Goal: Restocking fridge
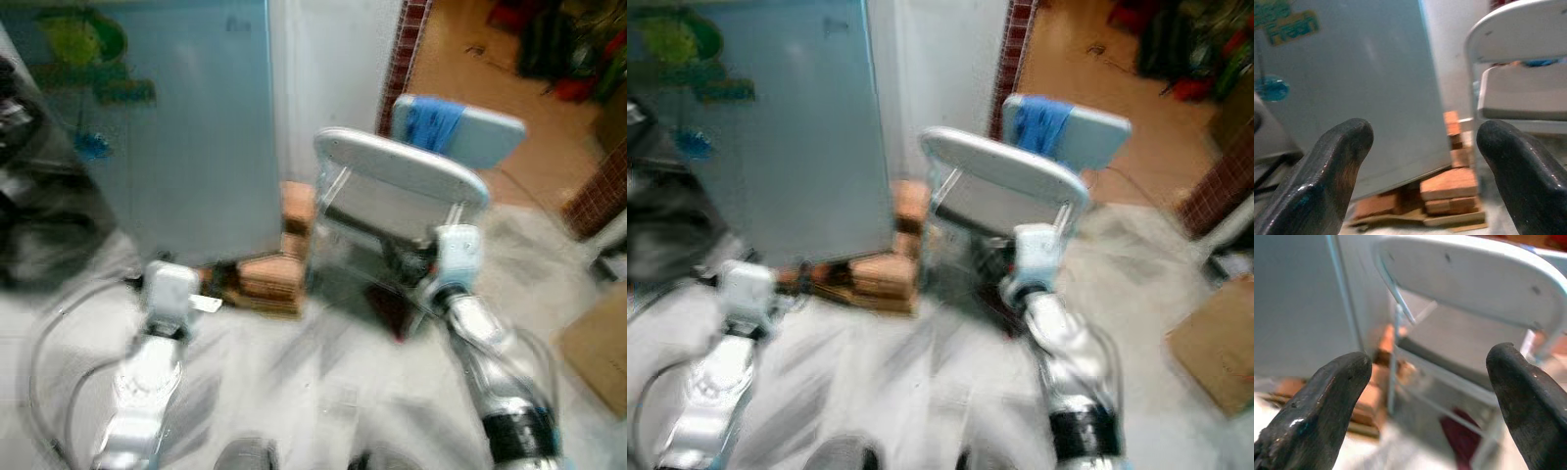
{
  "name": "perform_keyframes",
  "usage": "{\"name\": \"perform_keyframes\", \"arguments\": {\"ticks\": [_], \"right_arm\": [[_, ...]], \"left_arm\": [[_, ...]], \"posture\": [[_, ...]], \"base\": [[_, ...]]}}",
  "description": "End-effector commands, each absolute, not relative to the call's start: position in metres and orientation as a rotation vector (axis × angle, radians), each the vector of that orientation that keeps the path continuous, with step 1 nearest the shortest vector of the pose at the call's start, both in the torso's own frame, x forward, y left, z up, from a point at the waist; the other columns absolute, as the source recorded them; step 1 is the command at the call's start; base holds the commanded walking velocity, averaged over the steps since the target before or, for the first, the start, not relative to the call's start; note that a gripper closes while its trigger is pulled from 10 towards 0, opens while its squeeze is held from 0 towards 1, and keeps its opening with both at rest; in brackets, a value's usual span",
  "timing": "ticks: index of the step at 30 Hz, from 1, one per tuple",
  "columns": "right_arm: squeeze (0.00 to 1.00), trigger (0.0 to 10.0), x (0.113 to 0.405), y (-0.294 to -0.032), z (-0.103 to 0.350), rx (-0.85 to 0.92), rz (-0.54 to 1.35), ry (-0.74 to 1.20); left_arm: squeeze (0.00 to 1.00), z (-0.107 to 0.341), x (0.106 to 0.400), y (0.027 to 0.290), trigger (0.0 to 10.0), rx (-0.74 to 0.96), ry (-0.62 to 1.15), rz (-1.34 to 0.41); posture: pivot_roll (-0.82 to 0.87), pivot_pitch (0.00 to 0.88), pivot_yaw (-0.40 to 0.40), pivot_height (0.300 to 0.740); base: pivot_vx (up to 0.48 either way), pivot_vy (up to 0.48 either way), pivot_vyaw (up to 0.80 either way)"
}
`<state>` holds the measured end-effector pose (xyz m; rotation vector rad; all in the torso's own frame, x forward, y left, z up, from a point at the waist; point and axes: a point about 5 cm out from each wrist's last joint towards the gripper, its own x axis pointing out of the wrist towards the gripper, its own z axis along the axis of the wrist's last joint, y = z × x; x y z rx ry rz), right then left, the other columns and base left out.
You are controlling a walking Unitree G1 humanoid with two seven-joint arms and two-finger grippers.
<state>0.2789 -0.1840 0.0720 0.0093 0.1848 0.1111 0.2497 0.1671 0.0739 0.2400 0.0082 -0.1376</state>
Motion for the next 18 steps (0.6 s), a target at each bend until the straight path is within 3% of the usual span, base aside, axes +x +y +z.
{"name": "perform_keyframes", "arguments": {"ticks": [1, 11, 18], "right_arm": [[0.0, 10.0, 0.283, -0.175, 0.084, 0.009, 0.144, 0.138], [0.0, 10.0, 0.266, -0.184, 0.058, 0.131, -0.109, 0.175], [0.0, 10.0, 0.263, -0.192, 0.057, 0.133, -0.142, 0.184]], "left_arm": [[0.0, 0.076, 0.25, 0.173, 10.0, 0.249, 0.016, -0.131], [0.0, 0.08, 0.254, 0.163, 10.0, 0.192, 0.0, -0.147], [0.0, 0.078, 0.262, 0.161, 10.0, 0.199, 0.007, -0.19]], "posture": [[0.08, 0.05, -0.012, 0.74], [0.08, 0.0, -0.024, 0.74], [0.05, 0.0, -0.018, 0.74]], "base": [[0.0, 0.48, 0.0], [0.0, 0.48, -0.63], [0.0, 0.48, -0.8]]}}
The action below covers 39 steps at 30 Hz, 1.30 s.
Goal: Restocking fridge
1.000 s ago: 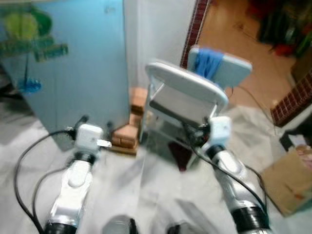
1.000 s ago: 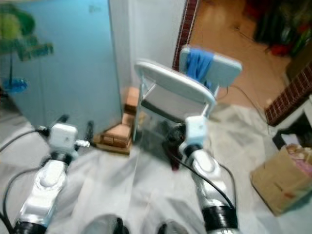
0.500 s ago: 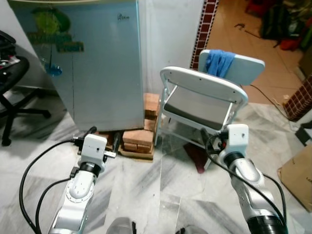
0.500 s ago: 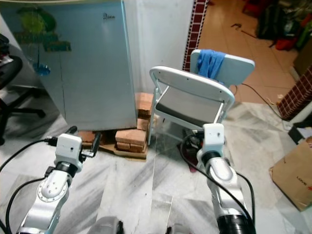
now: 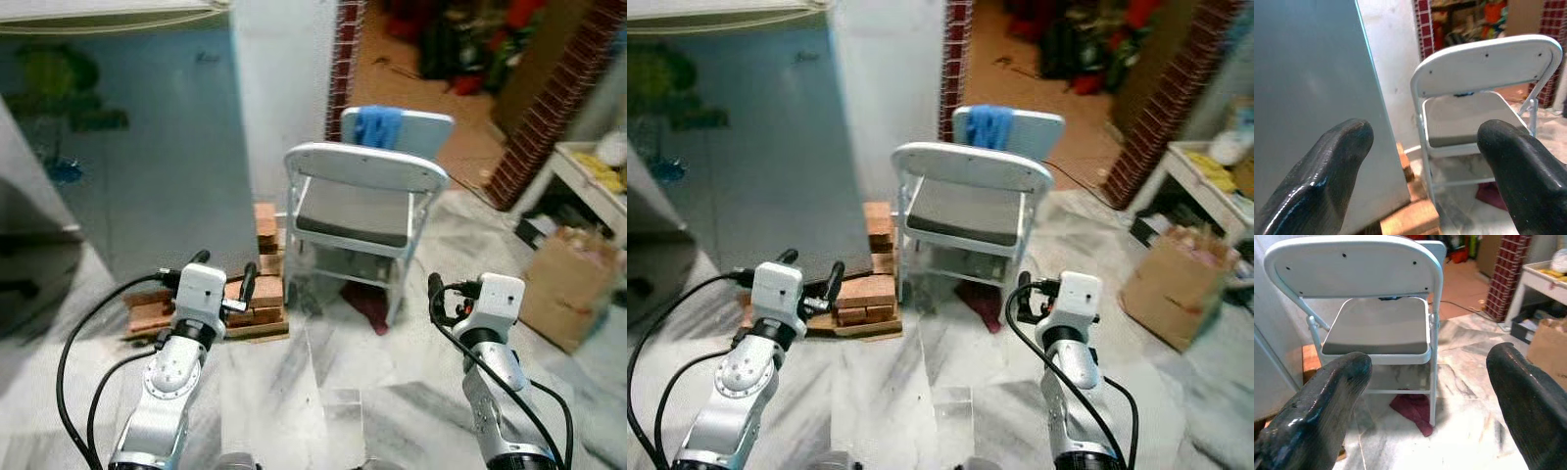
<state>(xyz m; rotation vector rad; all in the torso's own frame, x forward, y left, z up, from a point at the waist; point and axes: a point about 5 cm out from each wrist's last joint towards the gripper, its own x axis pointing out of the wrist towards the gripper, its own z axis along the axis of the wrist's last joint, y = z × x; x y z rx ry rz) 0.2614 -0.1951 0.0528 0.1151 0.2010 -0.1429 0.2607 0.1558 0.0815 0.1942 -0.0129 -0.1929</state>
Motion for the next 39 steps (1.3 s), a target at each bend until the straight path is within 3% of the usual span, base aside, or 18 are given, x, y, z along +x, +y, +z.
{"name": "perform_keyframes", "arguments": {"ticks": [1, 12, 39], "right_arm": [[0.0, 10.0, 0.263, -0.193, 0.057, 0.133, -0.146, 0.182], [0.0, 10.0, 0.265, -0.189, 0.063, 0.13, -0.139, 0.168], [0.0, 10.0, 0.265, -0.195, 0.064, 0.142, -0.173, 0.163]], "left_arm": [[0.0, 0.078, 0.262, 0.161, 10.0, 0.197, 0.01, -0.192], [0.0, 0.071, 0.256, 0.155, 10.0, 0.181, 0.038, -0.195], [0.0, 0.067, 0.256, 0.156, 10.0, 0.164, 0.044, -0.233]], "posture": [[0.05, 0.0, -0.018, 0.74], [0.05, 0.003, -0.038, 0.74], [0.03, 0.0, -0.025, 0.74]], "base": [[0.0, 0.48, -0.8], [0.0, 0.423, -0.8], [0.057, -0.027, -0.8]]}}
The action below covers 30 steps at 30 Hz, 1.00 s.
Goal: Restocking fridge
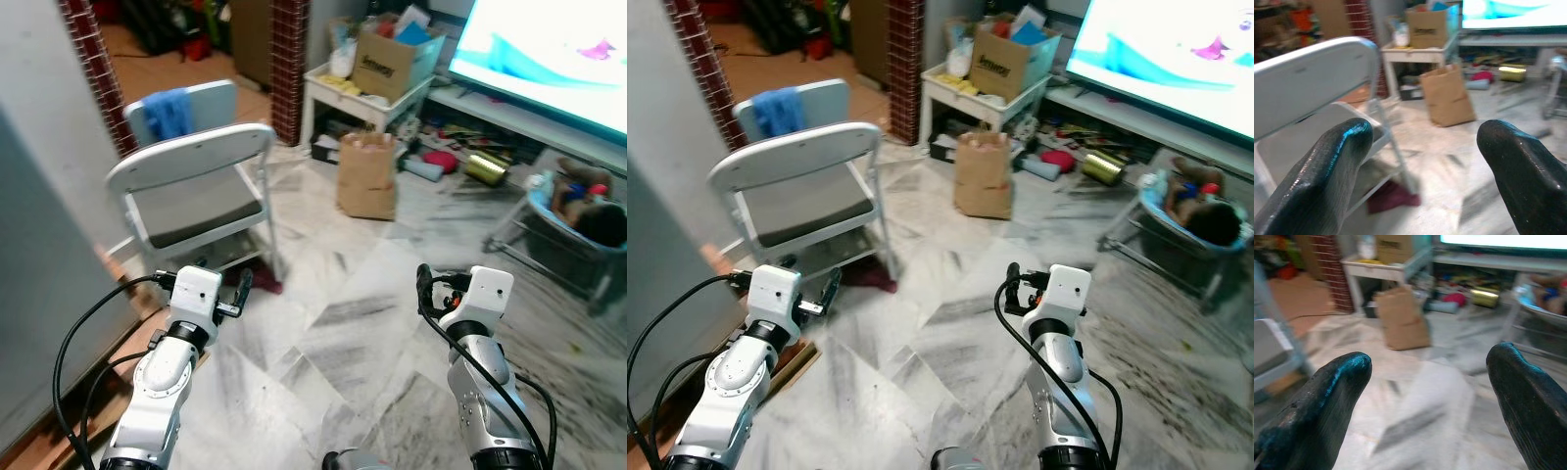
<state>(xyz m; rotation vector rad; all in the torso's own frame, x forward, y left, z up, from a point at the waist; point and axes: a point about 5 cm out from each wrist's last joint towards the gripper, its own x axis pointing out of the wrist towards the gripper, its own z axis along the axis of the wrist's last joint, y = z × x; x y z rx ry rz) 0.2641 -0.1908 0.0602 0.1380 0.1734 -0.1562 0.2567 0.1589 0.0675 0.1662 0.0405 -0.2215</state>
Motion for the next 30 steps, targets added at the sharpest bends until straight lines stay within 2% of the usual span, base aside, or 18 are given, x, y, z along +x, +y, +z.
{"name": "perform_keyframes", "arguments": {"ticks": [1, 7, 20, 30], "right_arm": [[0.0, 10.0, 0.264, -0.196, 0.064, 0.142, -0.176, 0.163], [0.0, 10.0, 0.257, -0.202, 0.059, 0.127, -0.188, 0.179], [0.0, 10.0, 0.26, -0.205, 0.063, 0.127, -0.183, 0.167], [0.0, 10.0, 0.256, -0.196, 0.06, 0.15, -0.123, 0.181]], "left_arm": [[0.0, 0.067, 0.256, 0.157, 10.0, 0.162, 0.041, -0.231], [0.0, 0.064, 0.254, 0.157, 10.0, 0.154, 0.055, -0.232], [0.0, 0.062, 0.256, 0.163, 10.0, 0.173, 0.068, -0.178], [0.0, 0.058, 0.247, 0.165, 10.0, 0.194, 0.08, -0.143]], "posture": [[0.03, 0.0, -0.025, 0.74], [0.02, 0.0, -0.025, 0.74], [0.02, 0.011, -0.027, 0.74], [0.04, 0.026, -0.044, 0.74]], "base": [[0.0, 0.0, -0.8], [0.0, 0.0, -0.8], [0.0, 0.0, -0.79], [0.0, 0.0, -0.05]]}}
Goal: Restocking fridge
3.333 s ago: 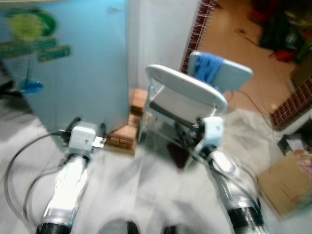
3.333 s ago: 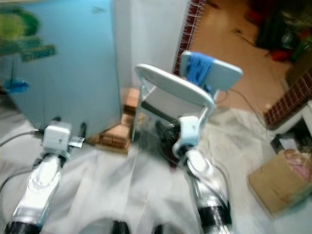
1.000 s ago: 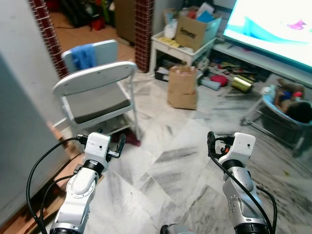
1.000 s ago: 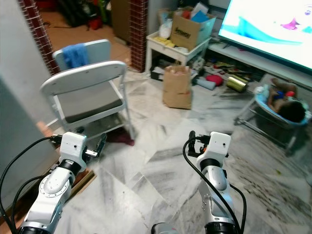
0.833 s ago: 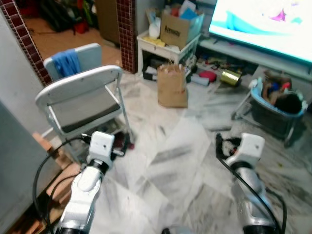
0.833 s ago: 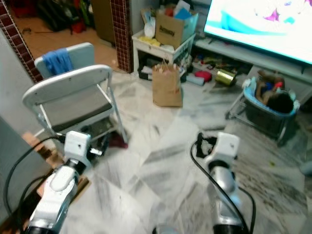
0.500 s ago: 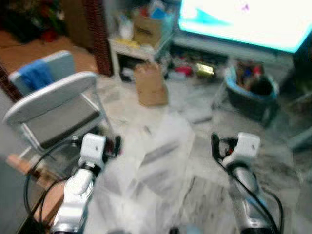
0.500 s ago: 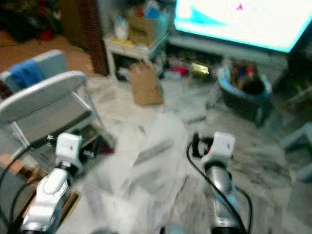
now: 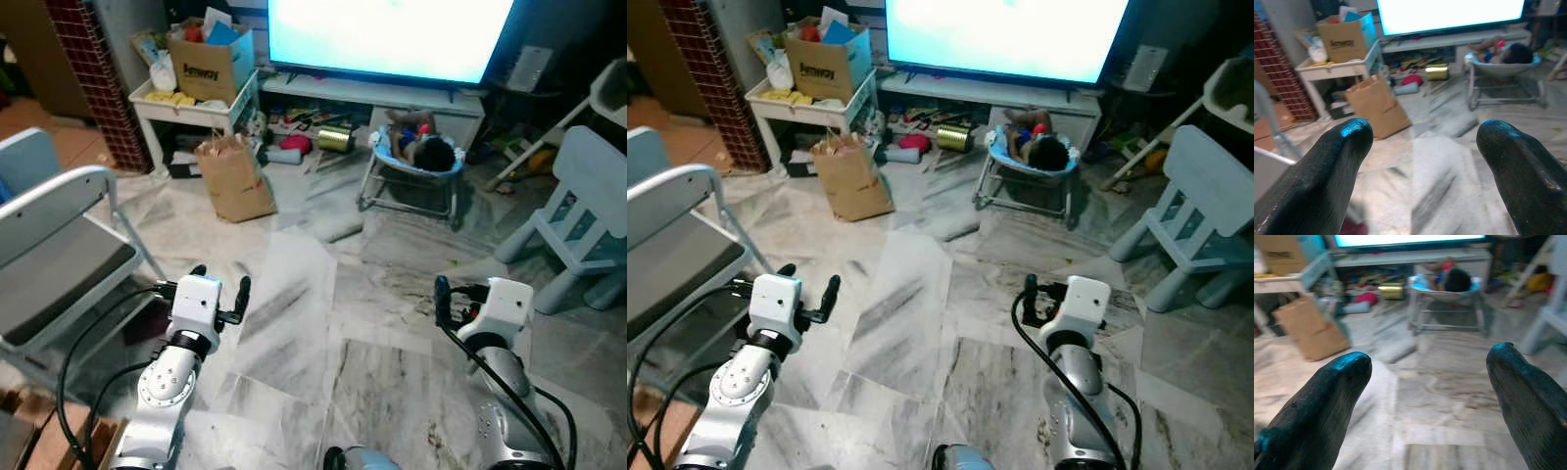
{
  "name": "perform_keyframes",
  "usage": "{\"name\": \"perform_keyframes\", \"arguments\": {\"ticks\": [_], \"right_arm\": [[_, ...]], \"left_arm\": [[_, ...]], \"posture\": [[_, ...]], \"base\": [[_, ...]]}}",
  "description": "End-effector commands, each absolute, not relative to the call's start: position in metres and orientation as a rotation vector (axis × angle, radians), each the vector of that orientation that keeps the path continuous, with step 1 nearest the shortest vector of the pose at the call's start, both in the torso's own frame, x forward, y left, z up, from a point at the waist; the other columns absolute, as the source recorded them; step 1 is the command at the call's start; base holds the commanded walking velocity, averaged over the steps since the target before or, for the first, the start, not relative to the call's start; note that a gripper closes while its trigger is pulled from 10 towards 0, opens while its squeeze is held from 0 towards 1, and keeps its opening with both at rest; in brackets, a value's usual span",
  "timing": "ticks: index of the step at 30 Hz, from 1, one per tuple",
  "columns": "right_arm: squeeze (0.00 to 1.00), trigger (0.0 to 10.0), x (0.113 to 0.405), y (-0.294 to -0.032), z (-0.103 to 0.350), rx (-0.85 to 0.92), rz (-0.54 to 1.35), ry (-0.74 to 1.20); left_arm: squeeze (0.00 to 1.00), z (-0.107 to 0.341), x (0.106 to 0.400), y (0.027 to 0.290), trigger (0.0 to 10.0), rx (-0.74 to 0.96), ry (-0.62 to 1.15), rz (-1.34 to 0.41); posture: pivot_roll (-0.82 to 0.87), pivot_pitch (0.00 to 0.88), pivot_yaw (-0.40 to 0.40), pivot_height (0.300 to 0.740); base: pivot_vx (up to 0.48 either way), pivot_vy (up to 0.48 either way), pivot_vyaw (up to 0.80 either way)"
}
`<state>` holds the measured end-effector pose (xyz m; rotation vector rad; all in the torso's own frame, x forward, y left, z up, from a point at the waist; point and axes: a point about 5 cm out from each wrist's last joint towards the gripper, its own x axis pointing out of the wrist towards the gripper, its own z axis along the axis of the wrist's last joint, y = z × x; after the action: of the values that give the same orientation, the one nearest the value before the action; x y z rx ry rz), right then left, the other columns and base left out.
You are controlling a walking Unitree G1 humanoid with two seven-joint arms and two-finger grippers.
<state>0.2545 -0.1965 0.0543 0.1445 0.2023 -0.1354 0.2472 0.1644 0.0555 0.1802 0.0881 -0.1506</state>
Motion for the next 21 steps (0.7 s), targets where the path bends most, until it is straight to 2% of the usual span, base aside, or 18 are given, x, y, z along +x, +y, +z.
{"name": "perform_keyframes", "arguments": {"ticks": [1, 10, 21], "right_arm": [[0.0, 10.0, 0.2558, -0.1962, 0.06, 0.15, -0.123, 0.181], [0.0, 10.0, 0.2521, -0.1942, 0.0566, 0.154, -0.115, 0.202], [0.0, 10.0, 0.2553, -0.199, 0.0604, 0.166, -0.144, 0.183]], "left_arm": [[0.0, 0.0582, 0.2472, 0.1646, 10.0, 0.194, 0.08, -0.143], [0.0, 0.0529, 0.2382, 0.1697, 10.0, 0.215, 0.108, -0.131], [0.0, 0.0545, 0.2435, 0.1723, 10.0, 0.216, 0.109, -0.133]], "posture": [[0.04, 0.026, -0.044, 0.74], [0.04, 0.033, -0.042, 0.74], [0.03, 0.027, -0.027, 0.74]], "base": [[0.0, 0.0, 0.0], [0.0, 0.0, 0.0], [0.0, 0.0, 0.0]]}}
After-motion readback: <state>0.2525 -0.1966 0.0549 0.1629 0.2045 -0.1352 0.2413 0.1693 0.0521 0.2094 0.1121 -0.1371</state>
